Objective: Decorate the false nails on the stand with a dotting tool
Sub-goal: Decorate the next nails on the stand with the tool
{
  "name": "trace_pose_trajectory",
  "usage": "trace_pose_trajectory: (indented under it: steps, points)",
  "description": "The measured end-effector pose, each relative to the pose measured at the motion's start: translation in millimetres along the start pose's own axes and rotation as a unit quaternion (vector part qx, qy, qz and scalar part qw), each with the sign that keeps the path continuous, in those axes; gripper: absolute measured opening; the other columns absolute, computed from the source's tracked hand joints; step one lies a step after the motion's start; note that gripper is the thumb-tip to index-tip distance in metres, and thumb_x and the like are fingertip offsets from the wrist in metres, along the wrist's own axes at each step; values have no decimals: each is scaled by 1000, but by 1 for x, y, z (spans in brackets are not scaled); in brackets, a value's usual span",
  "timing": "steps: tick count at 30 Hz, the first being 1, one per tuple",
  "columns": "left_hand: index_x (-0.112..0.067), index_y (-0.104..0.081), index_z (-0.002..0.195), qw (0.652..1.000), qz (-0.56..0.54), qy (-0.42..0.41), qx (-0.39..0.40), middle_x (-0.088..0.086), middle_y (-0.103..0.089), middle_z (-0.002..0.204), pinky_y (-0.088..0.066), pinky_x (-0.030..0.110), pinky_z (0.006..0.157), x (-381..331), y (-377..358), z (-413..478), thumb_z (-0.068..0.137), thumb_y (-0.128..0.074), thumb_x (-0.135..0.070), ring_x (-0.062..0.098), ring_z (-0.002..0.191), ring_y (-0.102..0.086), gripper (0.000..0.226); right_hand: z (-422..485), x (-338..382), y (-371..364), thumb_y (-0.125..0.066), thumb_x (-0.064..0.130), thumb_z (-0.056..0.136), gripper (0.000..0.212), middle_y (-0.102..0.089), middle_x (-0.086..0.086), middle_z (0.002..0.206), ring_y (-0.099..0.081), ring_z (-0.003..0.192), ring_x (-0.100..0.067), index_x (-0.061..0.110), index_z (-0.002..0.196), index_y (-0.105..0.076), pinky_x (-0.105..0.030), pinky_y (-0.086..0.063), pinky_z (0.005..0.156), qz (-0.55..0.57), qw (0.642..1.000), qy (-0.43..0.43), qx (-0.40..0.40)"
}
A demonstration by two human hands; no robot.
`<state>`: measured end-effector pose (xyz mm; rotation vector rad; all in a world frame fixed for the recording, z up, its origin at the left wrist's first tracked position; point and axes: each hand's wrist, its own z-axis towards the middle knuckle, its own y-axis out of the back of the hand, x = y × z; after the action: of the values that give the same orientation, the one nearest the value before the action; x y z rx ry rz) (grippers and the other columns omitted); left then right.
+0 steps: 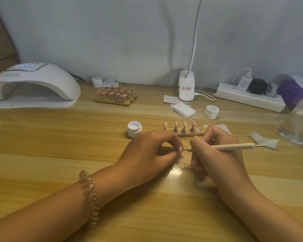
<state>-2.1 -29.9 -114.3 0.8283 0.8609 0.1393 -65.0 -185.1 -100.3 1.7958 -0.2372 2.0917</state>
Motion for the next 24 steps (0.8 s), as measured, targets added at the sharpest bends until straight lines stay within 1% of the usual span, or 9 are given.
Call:
trace_pose_trajectory:
  steps: [9,11,15,20,24]
  points:
    - [-32,-67,84,1000,-1,0,1,-32,-58,79,-33,21,56,0,0,0,84,-73,-24,1,61,-50,10,-1,0,0,-59,2,74,26,-55,-12,42,-44,35,-12,14,59,-42,-16,-33,37,5,1000,0,-1]
    - [-32,-67,84,1000,-3,0,1,-29,-59,79,-33,21,57,1,0,0,84,-73,-24,1,62,-51,9,0,0,0,-59,2,75,27,-55,-12,42,-44,35,-12,15,58,-42,-16,-32,37,8,1000,-2,-7]
    - [-31,-68,85,1000,-5,1,2,-24,-61,81,-35,23,57,0,0,0,84,-72,-24,1,62,-51,8,-1,0,1,-59,4,73,22,-55,-11,41,-42,34,-11,12,61,-42,-15,-31,37,10,1000,-2,-19]
    - [-32,-67,84,1000,-1,4,2,-32,-57,79,-33,21,56,0,0,0,83,-73,-24,1,62,-51,10,-1,2,-1,-59,4,72,23,-55,-12,41,-42,33,-10,12,60,-42,-15,-32,37,8,1000,1,-6]
    - [-31,-68,85,1000,5,-1,3,-34,-57,80,-31,17,56,0,1,0,84,-73,-23,-1,63,-51,10,0,2,0,-59,1,76,33,-54,-11,40,-43,33,-10,19,54,-43,-13,-31,36,18,1000,2,-16]
